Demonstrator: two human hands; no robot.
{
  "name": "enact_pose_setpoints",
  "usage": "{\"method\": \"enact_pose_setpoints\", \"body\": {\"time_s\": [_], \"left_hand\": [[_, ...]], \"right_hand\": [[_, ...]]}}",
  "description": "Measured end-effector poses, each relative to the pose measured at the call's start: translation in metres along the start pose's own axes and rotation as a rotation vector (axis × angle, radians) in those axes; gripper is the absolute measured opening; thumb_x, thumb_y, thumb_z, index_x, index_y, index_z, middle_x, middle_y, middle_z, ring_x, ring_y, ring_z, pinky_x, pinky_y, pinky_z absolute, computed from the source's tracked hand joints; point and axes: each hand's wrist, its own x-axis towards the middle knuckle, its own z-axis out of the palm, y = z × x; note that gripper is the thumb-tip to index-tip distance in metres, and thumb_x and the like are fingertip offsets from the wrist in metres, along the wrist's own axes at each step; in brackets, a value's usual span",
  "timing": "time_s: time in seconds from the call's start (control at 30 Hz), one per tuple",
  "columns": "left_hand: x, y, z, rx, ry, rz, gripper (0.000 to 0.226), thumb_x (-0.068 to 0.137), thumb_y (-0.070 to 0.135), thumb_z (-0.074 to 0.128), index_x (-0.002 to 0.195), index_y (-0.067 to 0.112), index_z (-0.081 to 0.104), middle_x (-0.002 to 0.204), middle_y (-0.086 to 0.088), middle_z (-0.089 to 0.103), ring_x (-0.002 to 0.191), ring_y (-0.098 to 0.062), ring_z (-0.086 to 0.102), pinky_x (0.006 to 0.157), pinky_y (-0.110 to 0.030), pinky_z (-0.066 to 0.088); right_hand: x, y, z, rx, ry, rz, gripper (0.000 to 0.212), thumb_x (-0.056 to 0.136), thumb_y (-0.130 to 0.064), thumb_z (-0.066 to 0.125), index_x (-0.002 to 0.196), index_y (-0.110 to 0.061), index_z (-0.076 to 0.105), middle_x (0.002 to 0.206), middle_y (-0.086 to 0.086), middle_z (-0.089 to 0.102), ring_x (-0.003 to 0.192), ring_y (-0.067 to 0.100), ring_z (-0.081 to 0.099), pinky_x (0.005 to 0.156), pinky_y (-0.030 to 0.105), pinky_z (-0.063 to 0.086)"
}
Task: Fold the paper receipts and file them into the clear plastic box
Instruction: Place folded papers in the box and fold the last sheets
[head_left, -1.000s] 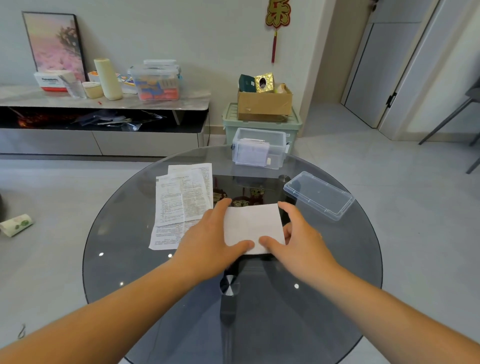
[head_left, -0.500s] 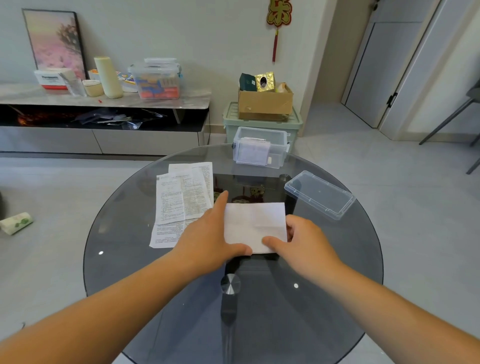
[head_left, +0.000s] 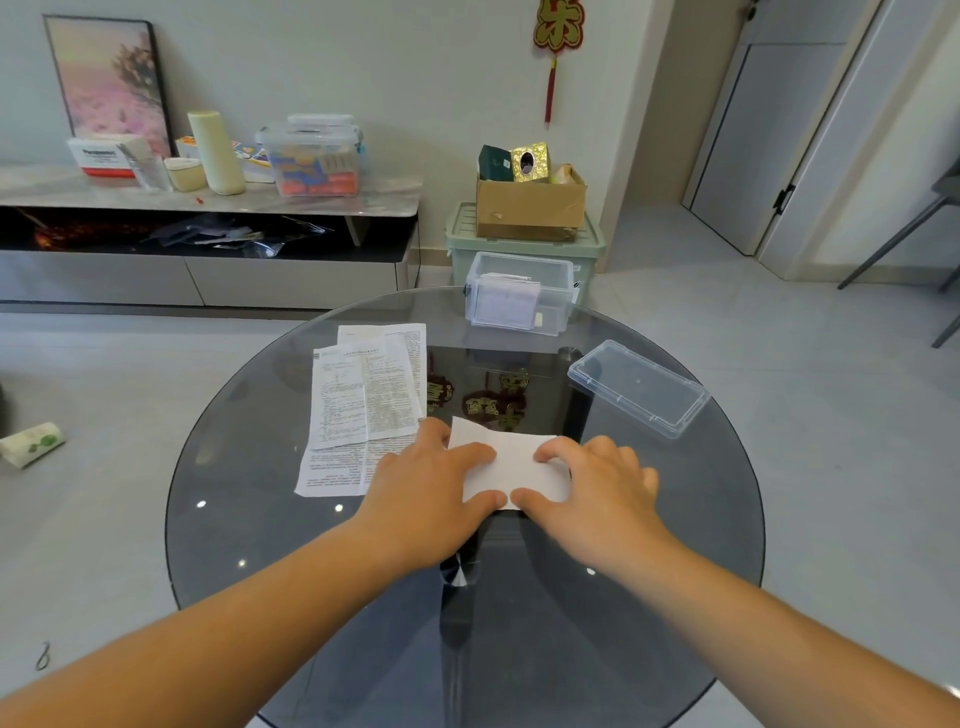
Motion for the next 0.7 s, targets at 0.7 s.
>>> {"method": "enact_pose_setpoints", "body": {"time_s": [0.7], "left_hand": [[0.005,-0.003,-0.005,-0.194,-0.148,-0.059,0.049,0.097,0.035,0.060,0.143,0.045,0.047,0.155,0.002,0.014,0.135,-0.027,0.039,0.116,-0.039,0.033]], "right_hand": [[0.002,0.026,-0.019,-0.023,-0.155,0.124,0.082,0.089,-0.065,0.056,0.153,-0.052,0.008,0.163,0.000,0.008,0.150,0.026,0.004,0.117,0.045,0.012]]}}
